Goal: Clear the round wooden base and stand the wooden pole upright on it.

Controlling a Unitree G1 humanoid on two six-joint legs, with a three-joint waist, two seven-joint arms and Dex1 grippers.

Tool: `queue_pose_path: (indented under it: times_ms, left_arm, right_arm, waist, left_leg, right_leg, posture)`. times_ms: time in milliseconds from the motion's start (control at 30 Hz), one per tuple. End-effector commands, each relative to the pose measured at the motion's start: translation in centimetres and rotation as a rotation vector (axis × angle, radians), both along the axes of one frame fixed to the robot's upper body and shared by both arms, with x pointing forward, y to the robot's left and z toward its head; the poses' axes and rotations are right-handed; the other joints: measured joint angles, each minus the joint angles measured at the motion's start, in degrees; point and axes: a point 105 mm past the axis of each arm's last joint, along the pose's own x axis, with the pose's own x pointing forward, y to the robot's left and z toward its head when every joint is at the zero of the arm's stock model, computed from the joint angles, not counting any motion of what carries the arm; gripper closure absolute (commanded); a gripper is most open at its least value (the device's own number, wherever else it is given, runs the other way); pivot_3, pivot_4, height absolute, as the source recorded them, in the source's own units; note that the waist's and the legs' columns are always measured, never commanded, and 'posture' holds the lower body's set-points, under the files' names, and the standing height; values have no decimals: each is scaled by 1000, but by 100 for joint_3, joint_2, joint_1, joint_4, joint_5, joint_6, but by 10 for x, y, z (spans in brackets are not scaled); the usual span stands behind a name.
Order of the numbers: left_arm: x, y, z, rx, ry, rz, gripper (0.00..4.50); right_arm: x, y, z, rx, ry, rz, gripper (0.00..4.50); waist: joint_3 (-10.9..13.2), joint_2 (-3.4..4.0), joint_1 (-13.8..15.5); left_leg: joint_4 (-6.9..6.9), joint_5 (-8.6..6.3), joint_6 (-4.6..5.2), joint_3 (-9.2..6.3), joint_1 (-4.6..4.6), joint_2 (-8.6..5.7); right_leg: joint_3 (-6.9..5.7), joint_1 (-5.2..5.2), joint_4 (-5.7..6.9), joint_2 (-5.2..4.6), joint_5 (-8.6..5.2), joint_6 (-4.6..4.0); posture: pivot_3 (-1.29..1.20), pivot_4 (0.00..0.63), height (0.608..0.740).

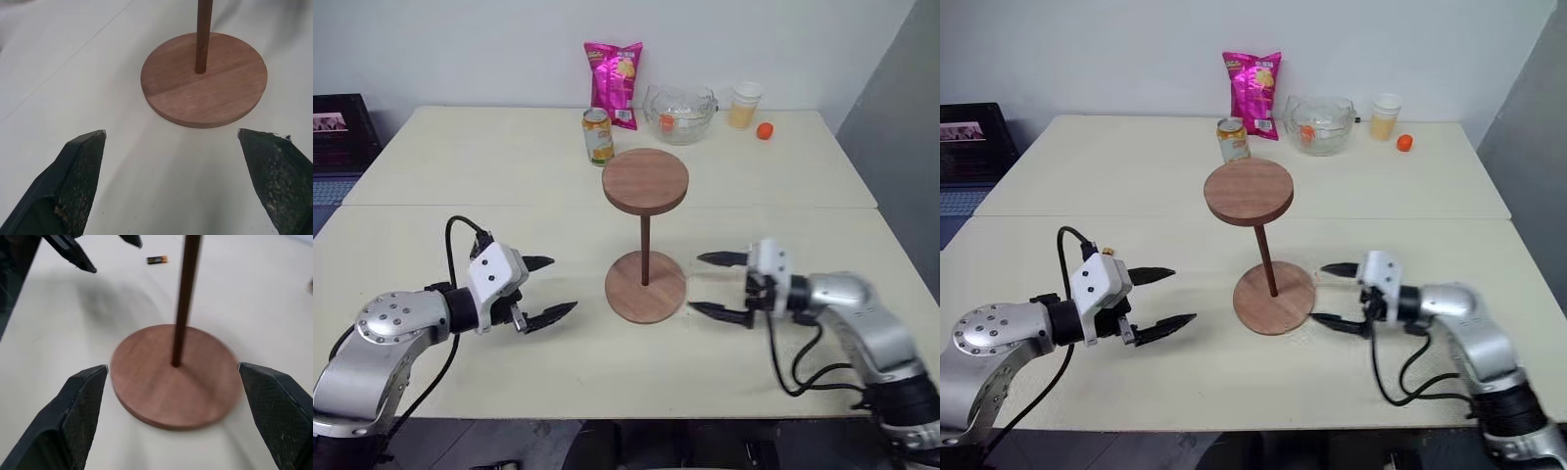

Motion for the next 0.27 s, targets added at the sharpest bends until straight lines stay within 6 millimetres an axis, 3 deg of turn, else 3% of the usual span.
queue_pose_path:
  times_ms: [33,133,267]
  left_arm:
    - [6,2,21,-24,-91,-7,0]
    - [8,4,21,-13,-88,-17,0]
    - [9,6,23,-33,-88,-33,0]
  right_arm:
    - [-13,-19,23,-22,-15,17,37]
    - [-18,-29,30,-33,-15,-18,37]
    - [-21,-27,35,-38,-27,-31,37]
  waist:
    - [3,-7,6]
    - [5,-5,4]
    - [5,-6,-18]
  left_leg:
    - [0,0,0,-1,1,0]
    - [1,0,0,1,1,0]
    - [1,0,-1,3,3,2]
  right_leg:
    - [-3,3,0,0,0,0]
    - [-2,3,1,0,0,0]
    - [1,2,5,1,0,0]
  posture:
    - [0,150,740]
    - [0,150,740]
    - [0,150,740]
